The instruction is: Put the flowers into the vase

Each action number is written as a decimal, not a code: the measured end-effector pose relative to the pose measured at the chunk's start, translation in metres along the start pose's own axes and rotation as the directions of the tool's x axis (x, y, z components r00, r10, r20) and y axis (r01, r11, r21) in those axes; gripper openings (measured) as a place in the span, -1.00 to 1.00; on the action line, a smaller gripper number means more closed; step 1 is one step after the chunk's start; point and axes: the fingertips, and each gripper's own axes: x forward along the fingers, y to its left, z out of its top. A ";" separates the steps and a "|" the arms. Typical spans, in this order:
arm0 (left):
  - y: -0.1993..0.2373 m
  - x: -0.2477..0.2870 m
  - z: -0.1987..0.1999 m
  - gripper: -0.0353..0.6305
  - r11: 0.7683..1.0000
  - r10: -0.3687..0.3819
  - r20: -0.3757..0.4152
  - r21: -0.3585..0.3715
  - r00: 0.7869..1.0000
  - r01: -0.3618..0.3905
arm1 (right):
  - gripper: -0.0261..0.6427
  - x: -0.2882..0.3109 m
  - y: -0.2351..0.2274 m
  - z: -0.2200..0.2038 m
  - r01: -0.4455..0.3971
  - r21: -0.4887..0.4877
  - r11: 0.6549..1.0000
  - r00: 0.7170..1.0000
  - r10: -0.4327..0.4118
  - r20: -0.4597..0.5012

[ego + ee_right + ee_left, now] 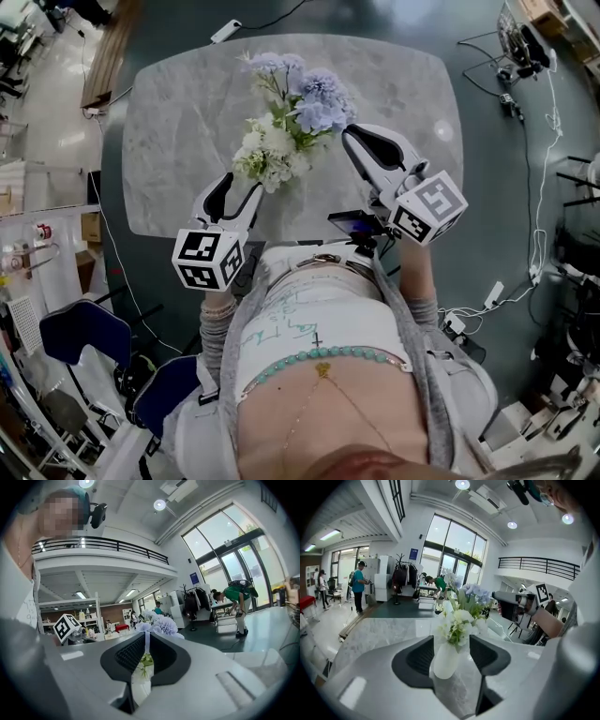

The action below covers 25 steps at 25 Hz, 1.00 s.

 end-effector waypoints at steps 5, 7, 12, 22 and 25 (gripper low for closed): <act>0.002 -0.017 0.022 -0.20 0.999 0.039 0.089 0.000 0.995 -0.039 | -0.80 -0.001 0.005 0.008 0.002 -0.014 1.000 1.000 -0.002 0.018; 0.000 -0.021 0.031 -0.25 0.999 0.038 0.128 0.002 0.991 -0.039 | -0.83 -0.002 0.006 0.010 0.003 -0.017 1.000 1.000 -0.002 0.025; -0.009 -0.021 0.051 -0.43 1.000 0.017 0.207 0.012 0.978 -0.020 | -0.84 -0.003 0.008 0.014 0.015 -0.041 0.999 0.999 -0.014 0.030; -0.029 -0.008 0.073 -0.75 0.999 -0.034 0.265 0.049 0.964 0.021 | -0.84 -0.001 0.018 0.014 0.019 -0.060 0.998 1.000 -0.018 0.024; -0.034 -0.004 0.078 -0.86 0.997 -0.048 0.268 0.067 0.962 0.031 | -0.84 0.000 0.021 0.013 0.023 -0.079 0.997 1.000 -0.022 0.013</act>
